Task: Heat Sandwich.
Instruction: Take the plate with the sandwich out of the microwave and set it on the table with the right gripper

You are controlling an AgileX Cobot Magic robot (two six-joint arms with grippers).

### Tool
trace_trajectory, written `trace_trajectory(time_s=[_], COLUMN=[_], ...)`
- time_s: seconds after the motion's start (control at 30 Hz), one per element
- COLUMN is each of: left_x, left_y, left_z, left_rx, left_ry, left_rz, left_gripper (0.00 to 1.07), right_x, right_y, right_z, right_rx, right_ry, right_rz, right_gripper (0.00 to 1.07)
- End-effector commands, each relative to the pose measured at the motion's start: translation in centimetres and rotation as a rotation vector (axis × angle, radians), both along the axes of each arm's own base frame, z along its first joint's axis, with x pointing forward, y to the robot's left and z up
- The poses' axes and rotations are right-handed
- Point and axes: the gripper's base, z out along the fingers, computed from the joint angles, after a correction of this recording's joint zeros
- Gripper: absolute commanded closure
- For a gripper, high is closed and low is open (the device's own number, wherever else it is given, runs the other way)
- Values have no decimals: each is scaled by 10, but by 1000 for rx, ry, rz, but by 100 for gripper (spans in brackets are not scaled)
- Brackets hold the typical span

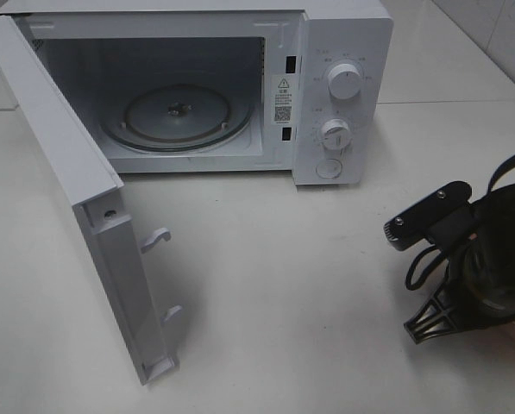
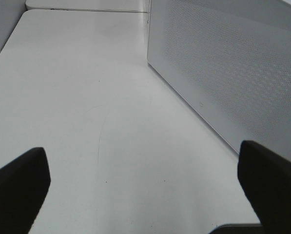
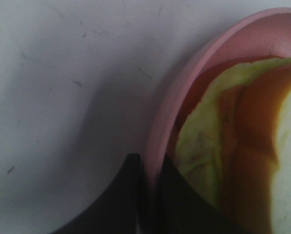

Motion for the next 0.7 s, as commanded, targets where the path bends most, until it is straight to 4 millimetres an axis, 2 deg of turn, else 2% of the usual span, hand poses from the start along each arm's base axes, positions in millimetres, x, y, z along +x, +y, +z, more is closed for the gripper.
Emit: trace_trajectory(time_s=[0.03, 0.2, 0.33, 0.7], left_x=[0, 0, 0, 0], left_y=[-1, -1, -1, -1], left_z=[1, 1, 1, 1], left_rx=[-9, -9, -9, -9], left_ry=[-17, -17, -17, -17], left_rz=[2, 2, 2, 2], left_gripper=[9, 9, 9, 9], right_x=[12, 19, 32, 45], right_y=[3, -1, -10, -29], right_z=[-3, -6, -5, -5], right_rx=[-21, -12, -4, 68], right_ry=[-23, -17, -34, -72], right_rz=[-11, -58, -113, -190], right_gripper=[103, 103, 103, 103])
